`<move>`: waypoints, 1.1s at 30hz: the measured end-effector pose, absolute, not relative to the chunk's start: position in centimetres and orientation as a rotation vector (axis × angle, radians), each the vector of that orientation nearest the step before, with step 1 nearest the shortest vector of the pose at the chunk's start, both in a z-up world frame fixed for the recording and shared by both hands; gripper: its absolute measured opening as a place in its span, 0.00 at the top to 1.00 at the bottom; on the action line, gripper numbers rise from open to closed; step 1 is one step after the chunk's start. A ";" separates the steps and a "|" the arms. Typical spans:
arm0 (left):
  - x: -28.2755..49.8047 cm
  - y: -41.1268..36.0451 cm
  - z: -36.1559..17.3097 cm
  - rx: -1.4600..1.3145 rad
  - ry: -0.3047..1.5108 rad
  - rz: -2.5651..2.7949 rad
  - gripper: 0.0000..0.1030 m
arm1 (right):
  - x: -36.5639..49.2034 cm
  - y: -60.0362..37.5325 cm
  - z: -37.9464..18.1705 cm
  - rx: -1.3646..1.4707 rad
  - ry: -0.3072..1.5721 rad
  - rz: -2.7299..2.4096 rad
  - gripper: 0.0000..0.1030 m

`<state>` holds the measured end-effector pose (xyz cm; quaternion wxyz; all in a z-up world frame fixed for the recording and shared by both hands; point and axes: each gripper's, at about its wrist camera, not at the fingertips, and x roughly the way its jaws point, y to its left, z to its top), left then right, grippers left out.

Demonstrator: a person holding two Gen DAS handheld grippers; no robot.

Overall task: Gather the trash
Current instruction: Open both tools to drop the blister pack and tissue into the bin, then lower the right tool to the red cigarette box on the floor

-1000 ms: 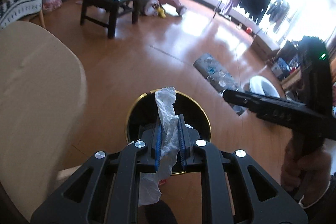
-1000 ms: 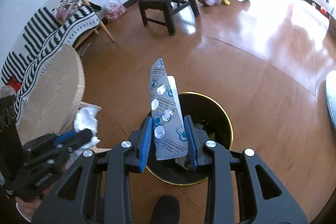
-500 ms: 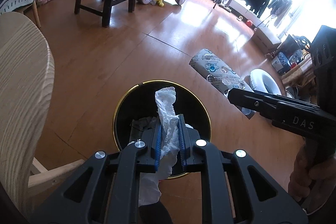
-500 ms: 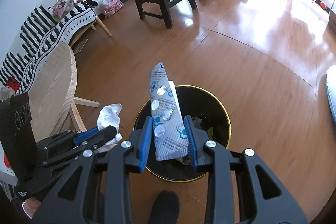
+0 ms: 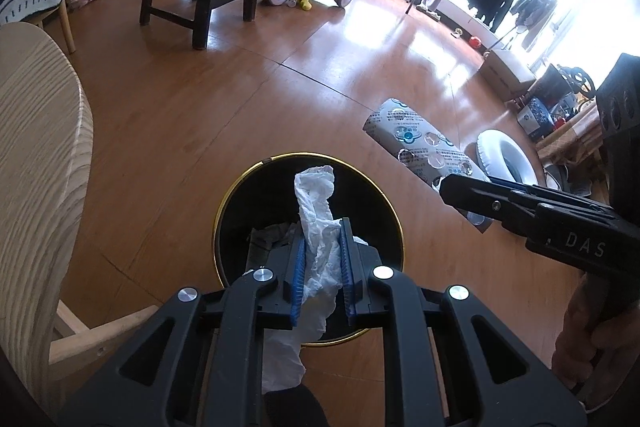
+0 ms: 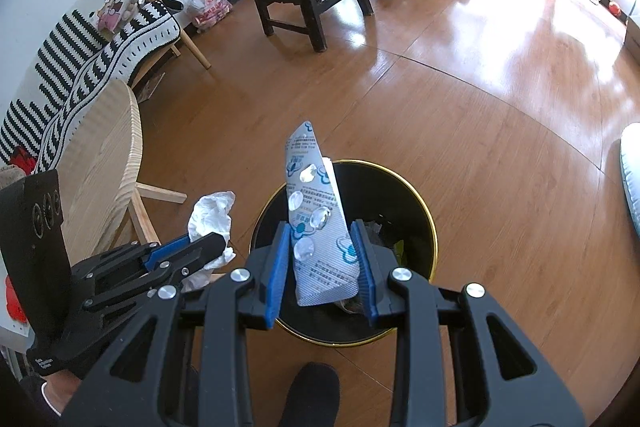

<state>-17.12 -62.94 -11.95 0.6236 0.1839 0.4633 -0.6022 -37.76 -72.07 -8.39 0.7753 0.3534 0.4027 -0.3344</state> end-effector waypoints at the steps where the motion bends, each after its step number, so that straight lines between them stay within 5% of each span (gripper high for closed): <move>1: -17.2 -63.0 -12.0 0.427 1.064 -1.382 0.85 | -37.8 -72.0 -8.4 0.765 0.873 -0.728 0.69; 2: -17.3 -63.1 -12.0 0.437 1.063 -1.379 0.82 | -37.8 -72.0 -8.4 0.768 0.873 -0.732 0.68; 4: -17.5 -63.2 -12.1 0.445 1.060 -1.375 0.55 | -37.9 -72.0 -8.4 0.775 0.866 -0.741 0.39; 7: -17.5 -62.9 -11.8 0.435 1.043 -1.373 0.40 | -37.8 -71.6 -8.0 0.766 0.850 -0.745 0.38; 21: -16.7 -61.5 -10.5 0.425 1.010 -1.356 0.23 | -37.4 -71.1 -8.1 0.767 0.839 -0.721 0.38; 33: -13.6 -56.2 -6.1 0.385 0.939 -1.268 0.10 | -34.0 -67.8 -6.2 0.668 0.840 -0.633 0.23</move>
